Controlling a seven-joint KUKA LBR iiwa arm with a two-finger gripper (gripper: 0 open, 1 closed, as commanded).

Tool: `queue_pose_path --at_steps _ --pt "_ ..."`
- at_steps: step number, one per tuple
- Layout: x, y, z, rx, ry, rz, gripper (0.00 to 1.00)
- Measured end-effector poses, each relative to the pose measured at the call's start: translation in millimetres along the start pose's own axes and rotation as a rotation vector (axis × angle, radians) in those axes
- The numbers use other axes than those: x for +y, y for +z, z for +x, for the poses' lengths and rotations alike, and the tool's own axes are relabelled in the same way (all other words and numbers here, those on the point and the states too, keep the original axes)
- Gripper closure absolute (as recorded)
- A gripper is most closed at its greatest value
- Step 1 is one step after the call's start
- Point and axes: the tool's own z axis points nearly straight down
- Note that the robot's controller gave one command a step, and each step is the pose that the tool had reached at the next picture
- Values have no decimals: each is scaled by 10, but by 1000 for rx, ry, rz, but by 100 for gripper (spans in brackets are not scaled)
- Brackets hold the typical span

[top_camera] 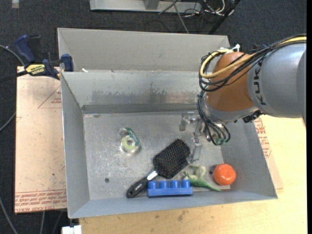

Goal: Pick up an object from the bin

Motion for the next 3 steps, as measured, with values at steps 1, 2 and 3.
queue_pose_path --at_steps 1,2,3 --pt "275 139 176 -6 159 1 0" --pt "415 231 229 -4 -74 1 0" --pt "656 395 -24 2 -162 2 100"
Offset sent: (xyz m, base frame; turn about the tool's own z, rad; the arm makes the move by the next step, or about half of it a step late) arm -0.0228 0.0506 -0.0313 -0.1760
